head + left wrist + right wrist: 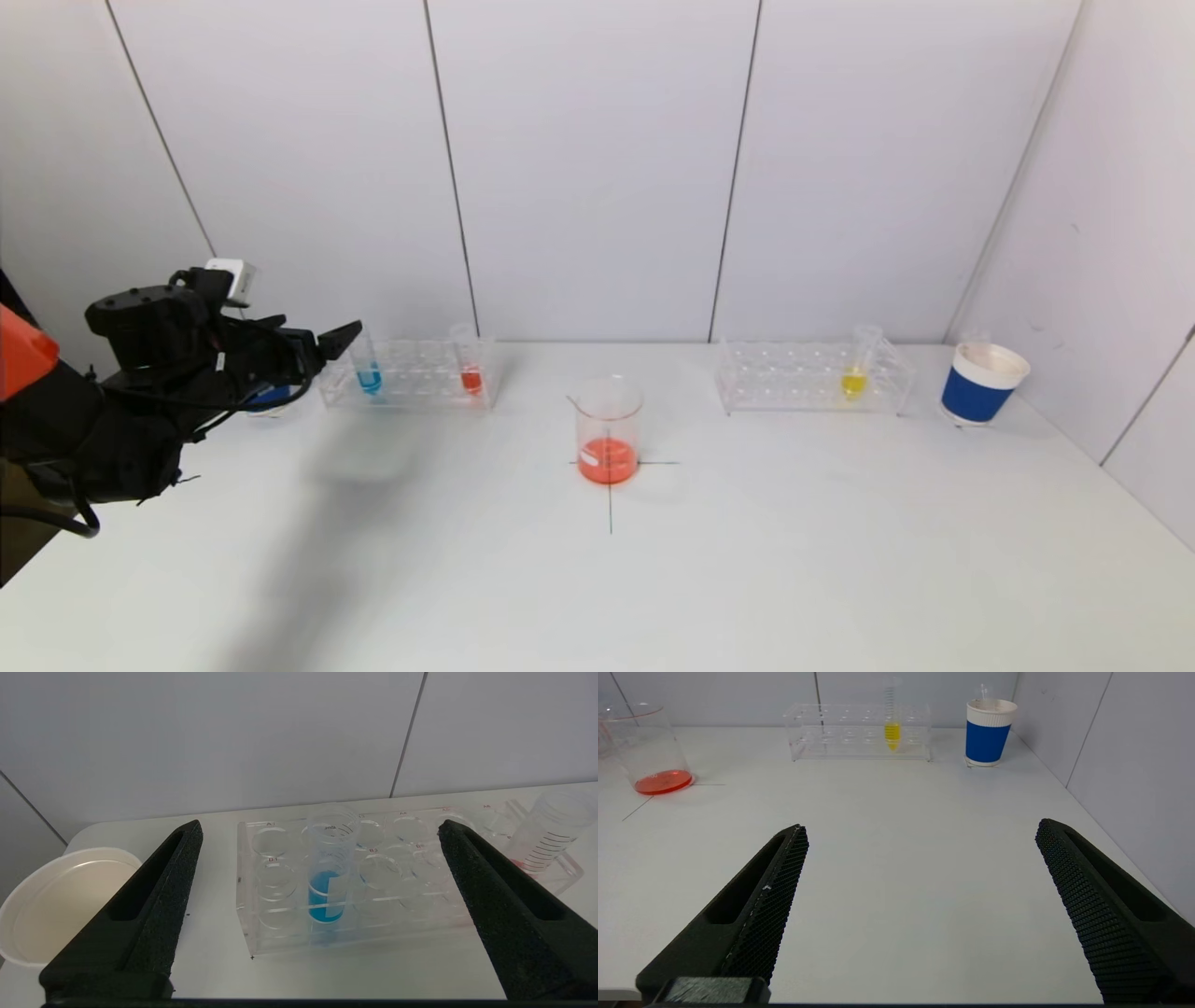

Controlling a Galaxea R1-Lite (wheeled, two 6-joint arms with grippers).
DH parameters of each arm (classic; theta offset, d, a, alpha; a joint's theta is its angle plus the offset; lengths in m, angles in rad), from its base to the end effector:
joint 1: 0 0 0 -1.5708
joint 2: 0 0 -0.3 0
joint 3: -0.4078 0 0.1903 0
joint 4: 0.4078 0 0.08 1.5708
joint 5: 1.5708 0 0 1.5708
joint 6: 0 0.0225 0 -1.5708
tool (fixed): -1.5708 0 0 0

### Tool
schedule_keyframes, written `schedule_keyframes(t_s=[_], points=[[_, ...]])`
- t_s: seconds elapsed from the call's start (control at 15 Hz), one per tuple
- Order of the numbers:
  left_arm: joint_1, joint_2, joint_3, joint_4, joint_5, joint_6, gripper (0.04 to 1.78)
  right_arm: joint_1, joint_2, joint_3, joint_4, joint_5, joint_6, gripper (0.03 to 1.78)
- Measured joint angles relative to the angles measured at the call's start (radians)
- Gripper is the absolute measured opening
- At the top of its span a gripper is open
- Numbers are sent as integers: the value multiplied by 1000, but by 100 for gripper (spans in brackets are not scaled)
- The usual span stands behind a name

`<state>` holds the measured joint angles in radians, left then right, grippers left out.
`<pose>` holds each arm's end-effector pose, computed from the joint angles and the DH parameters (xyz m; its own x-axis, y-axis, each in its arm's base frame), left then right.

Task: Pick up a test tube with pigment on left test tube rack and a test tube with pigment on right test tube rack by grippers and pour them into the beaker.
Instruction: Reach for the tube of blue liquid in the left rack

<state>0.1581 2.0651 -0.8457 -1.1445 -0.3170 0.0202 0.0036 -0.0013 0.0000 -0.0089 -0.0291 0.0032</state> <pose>0.3708 0.0520 0.1185 0.9848 -0.1587 -0.0711 0.1588 0.9873 -0.0032 -0.0229 -0.0007 0.0764 0.9996 -0.0255 0.0102 0.0255 0.9997 0.0035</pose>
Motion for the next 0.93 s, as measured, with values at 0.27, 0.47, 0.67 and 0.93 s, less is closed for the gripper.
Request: schedule_keyframes(t_s=[0.27,0.47,0.67,0.93], points=[[-1,37,-6,-14,0,-1,176,-1,0,0,0,0,0,177],[-2,61,-14,-17,0,0,176,0,0,0,0,0,0,177],[-5,85,-25,-39,1,0,176,0,0,0,0,0,0,177],[-9,102,-32,-41,1,-1,176,0,0,0,0,0,0,177]])
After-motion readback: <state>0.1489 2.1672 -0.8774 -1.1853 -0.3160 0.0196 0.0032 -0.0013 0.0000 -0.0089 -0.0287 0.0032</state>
